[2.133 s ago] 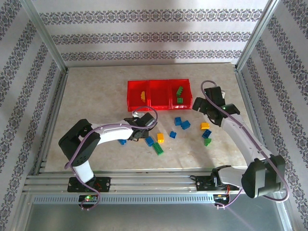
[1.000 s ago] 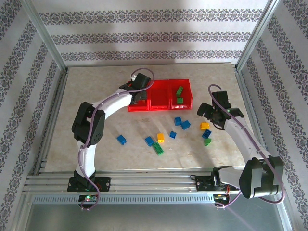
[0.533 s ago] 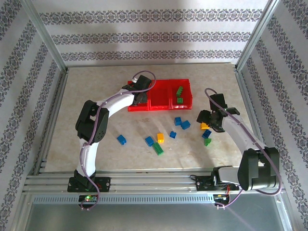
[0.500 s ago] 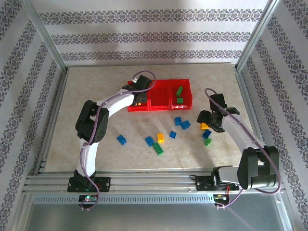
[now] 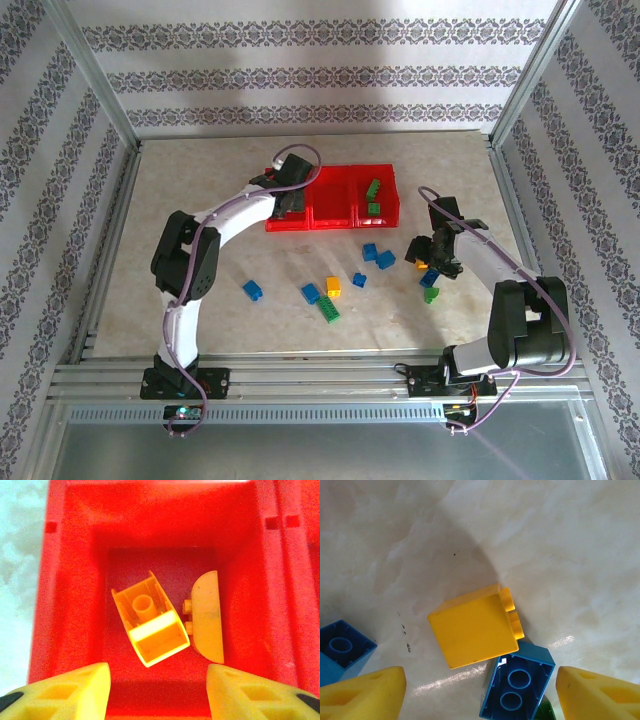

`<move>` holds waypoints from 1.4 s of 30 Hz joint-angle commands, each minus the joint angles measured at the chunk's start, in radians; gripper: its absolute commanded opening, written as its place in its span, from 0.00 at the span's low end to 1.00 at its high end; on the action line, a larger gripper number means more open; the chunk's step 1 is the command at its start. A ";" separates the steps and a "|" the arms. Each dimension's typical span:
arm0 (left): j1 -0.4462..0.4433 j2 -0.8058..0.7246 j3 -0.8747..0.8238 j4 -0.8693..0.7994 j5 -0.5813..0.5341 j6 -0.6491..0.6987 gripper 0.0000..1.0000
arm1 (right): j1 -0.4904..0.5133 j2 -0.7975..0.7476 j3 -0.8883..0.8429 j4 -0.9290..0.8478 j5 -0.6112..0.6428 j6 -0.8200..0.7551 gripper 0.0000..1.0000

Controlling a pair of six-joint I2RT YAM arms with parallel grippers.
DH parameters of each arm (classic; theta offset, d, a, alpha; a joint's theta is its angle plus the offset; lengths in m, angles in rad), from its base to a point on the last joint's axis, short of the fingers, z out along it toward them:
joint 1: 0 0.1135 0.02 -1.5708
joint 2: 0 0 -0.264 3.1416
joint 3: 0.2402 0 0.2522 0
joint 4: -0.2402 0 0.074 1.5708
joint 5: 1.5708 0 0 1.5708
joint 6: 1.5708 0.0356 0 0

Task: Sort the legos into containers by color
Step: Place the lego in the container, then pick up the lego from the middle-right of the table.

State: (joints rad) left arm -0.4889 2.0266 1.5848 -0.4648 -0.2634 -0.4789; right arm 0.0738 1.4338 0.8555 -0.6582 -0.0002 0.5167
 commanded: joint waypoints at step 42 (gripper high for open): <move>-0.342 -0.358 -0.339 0.067 0.019 -0.043 1.00 | -0.031 0.201 0.122 0.003 0.001 -0.103 0.67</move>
State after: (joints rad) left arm -0.8238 1.7119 1.2636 -0.4255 -0.1974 -0.5053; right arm 0.0540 1.6093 0.9501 -0.6460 -0.0090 0.4442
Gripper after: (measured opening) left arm 0.994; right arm 0.674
